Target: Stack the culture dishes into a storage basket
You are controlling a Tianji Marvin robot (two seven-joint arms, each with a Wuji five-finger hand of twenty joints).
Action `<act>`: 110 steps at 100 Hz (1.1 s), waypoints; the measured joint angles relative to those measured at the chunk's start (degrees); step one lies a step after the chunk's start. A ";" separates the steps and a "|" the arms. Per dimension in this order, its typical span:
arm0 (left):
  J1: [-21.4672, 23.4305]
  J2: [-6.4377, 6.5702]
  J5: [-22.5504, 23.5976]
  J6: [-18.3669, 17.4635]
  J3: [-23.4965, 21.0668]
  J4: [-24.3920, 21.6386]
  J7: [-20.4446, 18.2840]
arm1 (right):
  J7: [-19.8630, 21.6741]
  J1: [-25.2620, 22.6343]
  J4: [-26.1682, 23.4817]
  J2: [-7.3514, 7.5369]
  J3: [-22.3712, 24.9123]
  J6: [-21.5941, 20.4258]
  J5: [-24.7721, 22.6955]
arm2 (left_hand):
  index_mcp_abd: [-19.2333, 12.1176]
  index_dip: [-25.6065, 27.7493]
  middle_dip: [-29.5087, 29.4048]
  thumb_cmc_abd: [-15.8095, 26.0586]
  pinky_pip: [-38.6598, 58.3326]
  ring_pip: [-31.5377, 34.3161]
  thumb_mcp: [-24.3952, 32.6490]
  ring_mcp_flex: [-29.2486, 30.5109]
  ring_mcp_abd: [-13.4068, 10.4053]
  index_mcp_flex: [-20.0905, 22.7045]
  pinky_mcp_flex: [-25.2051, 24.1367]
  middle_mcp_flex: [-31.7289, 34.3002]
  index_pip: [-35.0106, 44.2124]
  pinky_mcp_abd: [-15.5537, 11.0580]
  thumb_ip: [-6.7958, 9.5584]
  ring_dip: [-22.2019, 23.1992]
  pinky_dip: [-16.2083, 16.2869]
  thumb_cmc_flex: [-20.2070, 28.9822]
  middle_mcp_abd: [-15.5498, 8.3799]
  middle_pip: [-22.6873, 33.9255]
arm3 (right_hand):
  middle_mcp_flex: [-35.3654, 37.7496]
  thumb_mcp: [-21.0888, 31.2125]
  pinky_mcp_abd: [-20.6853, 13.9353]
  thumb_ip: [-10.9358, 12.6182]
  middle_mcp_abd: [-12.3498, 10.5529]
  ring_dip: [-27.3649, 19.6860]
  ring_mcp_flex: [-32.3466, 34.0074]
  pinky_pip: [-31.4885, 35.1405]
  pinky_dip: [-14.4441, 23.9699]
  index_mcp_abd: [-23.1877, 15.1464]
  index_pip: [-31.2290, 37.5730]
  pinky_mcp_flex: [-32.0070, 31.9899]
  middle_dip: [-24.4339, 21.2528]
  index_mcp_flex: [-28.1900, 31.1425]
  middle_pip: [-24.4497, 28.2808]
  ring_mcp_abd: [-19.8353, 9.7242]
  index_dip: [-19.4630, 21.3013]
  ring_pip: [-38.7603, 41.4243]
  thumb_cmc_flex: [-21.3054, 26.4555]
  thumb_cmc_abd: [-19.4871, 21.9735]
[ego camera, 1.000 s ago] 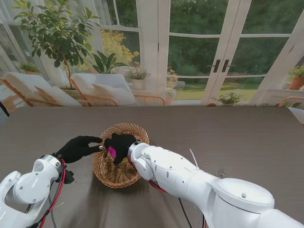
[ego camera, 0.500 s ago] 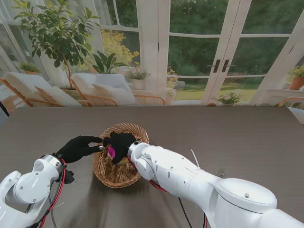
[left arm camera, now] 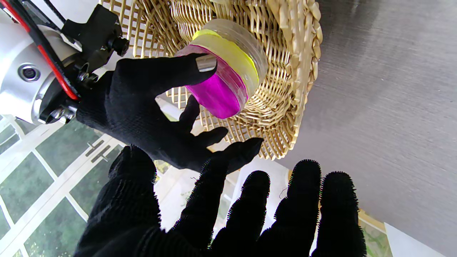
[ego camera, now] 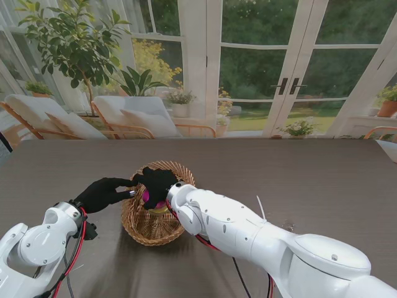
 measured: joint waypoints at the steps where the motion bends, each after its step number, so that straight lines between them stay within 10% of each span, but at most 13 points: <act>1: -0.01 0.00 0.00 -0.01 0.00 0.01 0.01 | 0.00 -0.04 -0.37 0.17 0.10 0.11 -0.03 | 0.00 0.00 0.00 0.00 0.00 0.00 0.00 0.00 0.00 0.00 0.00 0.00 0.00 0.00 0.00 0.00 0.00 0.00 0.00 0.00 | 0.00 0.00 0.00 0.00 0.00 -0.08 0.00 -0.10 -0.01 0.00 0.00 0.00 -0.01 0.00 -0.01 0.01 0.00 -0.01 0.00 0.00; 32: -0.10 -0.01 0.26 -0.86 0.03 0.39 0.53 | 0.30 -2.13 -12.87 6.15 5.26 4.44 -0.88 | 0.00 0.00 0.00 0.00 0.00 0.00 0.00 0.00 0.00 0.00 0.00 0.00 0.00 0.00 0.00 0.00 0.00 0.00 0.00 0.00 | 0.25 -7.76 0.06 0.00 0.04 -0.61 0.00 -0.73 -0.32 2.13 0.81 0.00 -0.71 0.12 -0.10 -0.07 -0.79 -0.10 -0.48 9.77; 70: -0.04 -0.08 1.07 -2.47 -0.14 0.74 2.20 | 2.09 -9.19 -31.01 15.70 17.62 6.31 -1.89 | 0.00 0.00 0.00 0.00 0.00 0.00 0.00 -0.03 0.00 0.05 0.00 0.00 0.00 0.00 0.00 0.00 0.00 0.00 0.00 0.00 | 9.89 -7.87 0.06 1.73 0.15 -0.65 4.12 -0.64 -1.49 3.40 3.57 0.00 -1.29 8.01 -0.07 -0.71 -1.56 1.71 3.73 10.59; 110: -1.01 -0.13 0.91 -5.04 0.79 2.57 3.72 | 4.52 -18.98 -42.44 20.80 30.97 4.79 -3.07 | 0.00 0.00 0.00 0.00 0.00 -0.49 0.00 -0.22 0.00 -0.70 -0.03 0.00 0.00 0.00 0.00 0.00 0.00 0.00 0.00 0.00 | 12.42 -7.80 0.05 2.31 0.15 -0.64 5.40 -0.49 -2.90 3.40 3.74 0.00 -1.30 10.68 -0.64 -0.85 -2.16 2.04 5.40 10.59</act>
